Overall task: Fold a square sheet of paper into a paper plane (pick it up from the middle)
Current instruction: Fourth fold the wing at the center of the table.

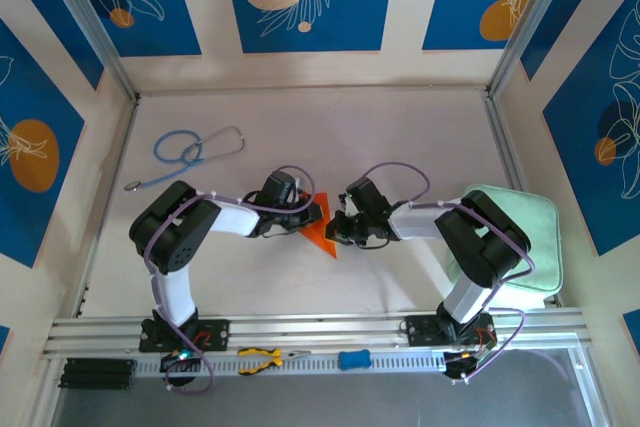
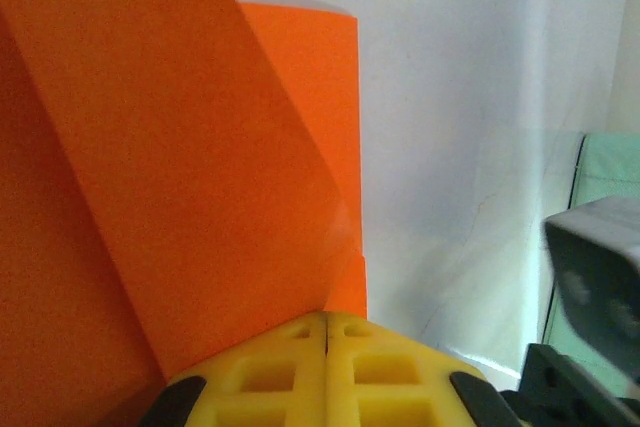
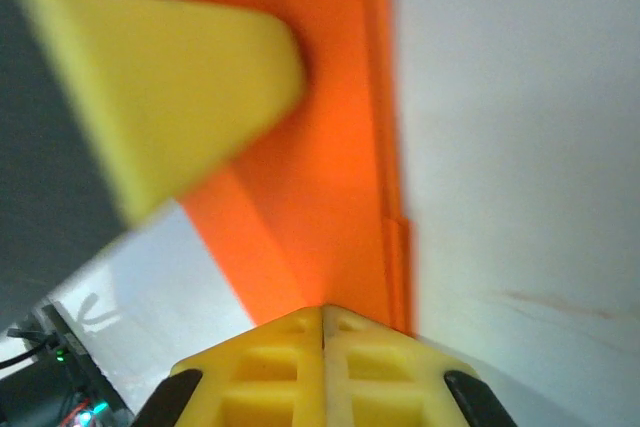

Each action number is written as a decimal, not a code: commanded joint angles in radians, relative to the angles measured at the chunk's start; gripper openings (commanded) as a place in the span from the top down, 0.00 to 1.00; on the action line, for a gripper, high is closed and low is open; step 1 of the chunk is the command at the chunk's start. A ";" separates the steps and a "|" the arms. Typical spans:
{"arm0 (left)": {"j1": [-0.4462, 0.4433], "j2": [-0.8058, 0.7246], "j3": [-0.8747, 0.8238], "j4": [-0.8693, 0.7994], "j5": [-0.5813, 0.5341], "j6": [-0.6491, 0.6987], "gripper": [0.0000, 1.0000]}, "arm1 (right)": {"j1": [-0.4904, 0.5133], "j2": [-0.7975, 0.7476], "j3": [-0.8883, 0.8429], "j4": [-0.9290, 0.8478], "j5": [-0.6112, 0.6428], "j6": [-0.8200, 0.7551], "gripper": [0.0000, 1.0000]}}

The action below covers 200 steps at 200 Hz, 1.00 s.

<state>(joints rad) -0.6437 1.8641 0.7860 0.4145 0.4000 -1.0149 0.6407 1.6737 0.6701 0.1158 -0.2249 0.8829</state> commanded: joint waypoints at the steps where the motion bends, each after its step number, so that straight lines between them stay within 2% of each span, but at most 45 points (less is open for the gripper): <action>1: 0.005 0.016 -0.024 -0.124 -0.041 0.017 0.95 | -0.016 0.009 -0.040 0.003 -0.005 0.004 0.98; 71: 0.005 0.017 -0.023 -0.125 -0.044 0.016 0.95 | -0.013 -0.088 0.013 -0.022 -0.061 -0.020 0.98; 138: 0.006 0.019 -0.024 -0.120 -0.043 0.014 0.95 | 0.003 0.007 0.065 0.007 -0.097 -0.007 0.97; 200: 0.006 0.021 -0.019 -0.117 -0.042 0.012 0.95 | -0.011 0.035 -0.052 0.009 -0.057 0.005 0.98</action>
<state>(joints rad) -0.6437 1.8633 0.7864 0.4118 0.3996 -1.0149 0.6392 1.6936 0.6704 0.1432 -0.2890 0.8806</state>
